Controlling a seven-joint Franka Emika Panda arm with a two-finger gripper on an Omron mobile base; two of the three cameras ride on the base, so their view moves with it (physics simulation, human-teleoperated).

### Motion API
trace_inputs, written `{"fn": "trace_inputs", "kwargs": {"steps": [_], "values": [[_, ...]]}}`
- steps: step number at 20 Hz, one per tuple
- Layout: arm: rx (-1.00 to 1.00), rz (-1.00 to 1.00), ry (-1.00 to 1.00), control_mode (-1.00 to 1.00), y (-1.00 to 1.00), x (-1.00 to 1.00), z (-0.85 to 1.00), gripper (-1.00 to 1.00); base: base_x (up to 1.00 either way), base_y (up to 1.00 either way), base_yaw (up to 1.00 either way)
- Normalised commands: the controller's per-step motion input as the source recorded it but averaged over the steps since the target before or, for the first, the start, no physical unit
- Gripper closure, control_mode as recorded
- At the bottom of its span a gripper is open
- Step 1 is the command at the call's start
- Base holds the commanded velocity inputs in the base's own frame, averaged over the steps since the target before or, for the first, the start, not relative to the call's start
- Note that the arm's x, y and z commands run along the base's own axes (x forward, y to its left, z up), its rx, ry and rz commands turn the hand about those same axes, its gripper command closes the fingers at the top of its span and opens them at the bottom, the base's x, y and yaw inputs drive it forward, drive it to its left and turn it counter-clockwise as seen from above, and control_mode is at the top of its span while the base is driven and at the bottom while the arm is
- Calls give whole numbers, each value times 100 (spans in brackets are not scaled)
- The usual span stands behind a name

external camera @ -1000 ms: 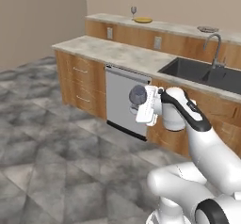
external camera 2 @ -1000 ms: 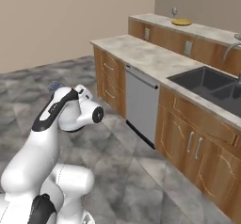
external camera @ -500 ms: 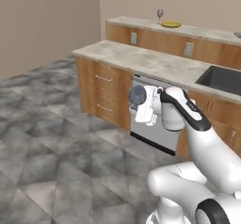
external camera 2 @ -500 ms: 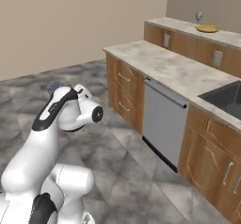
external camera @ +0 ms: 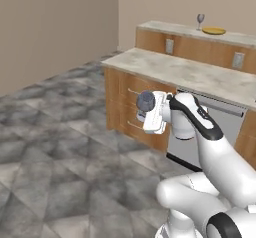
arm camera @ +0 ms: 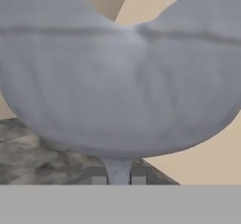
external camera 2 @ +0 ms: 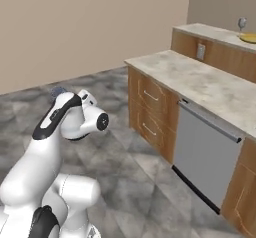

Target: Retrieve the wine glasses from the counter and place one next to each plate.

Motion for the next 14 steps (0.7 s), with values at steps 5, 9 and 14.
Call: {"fn": "trace_inputs", "kwargs": {"steps": [5,9,14], "values": [[0,0,0,100,0,0,0,100,100,99,0],[0,0,0,100,0,0,0,100,100,99,0],[0,0,0,100,0,0,0,100,100,74,0]]}}
